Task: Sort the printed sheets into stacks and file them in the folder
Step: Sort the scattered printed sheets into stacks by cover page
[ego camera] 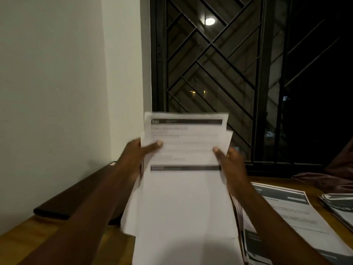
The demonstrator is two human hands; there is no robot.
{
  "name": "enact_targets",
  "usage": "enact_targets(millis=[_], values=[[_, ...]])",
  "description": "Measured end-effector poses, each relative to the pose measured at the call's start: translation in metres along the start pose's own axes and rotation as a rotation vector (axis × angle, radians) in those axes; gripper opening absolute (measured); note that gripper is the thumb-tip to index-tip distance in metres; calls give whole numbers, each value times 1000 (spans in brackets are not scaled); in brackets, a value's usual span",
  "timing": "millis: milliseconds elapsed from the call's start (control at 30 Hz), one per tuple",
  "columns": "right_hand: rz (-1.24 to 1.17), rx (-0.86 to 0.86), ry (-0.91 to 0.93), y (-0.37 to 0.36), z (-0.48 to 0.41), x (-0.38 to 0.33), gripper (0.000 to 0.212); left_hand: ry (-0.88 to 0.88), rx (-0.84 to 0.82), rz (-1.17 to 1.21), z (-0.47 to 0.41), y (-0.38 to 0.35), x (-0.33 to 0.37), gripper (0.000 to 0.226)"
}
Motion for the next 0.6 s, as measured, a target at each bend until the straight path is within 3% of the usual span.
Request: enact_targets(millis=[133,200,333,400,500,600], values=[[14,-40,281,-26,-4,-66,23,-362,150,-109,1,-22,56,19],[38,-93,312,-30,-4,-78,25,-433,181,-131,2,-23,62,15],[114,-244,65,-16,4,-42,65,-353,148,-243,6,-7,39,34],[248,-299,40,-7,14,-18,48,-256,100,-287,10,2,20,38],[344,-236,147,-7,21,-5,26,-91,34,-184,11,11,-4,44],[295,-170,232,-21,17,-25,15,-57,99,-63,9,14,-11,36]])
Point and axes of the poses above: each hand's wrist, its own z-axis away from the middle knuckle, its own y-axis out of the back of the hand, x = y × z, the point moved 1 cm from there along -z, towards the middle knuckle, and after that the axes turned 9 degrees about x, right-handed, at the moved point
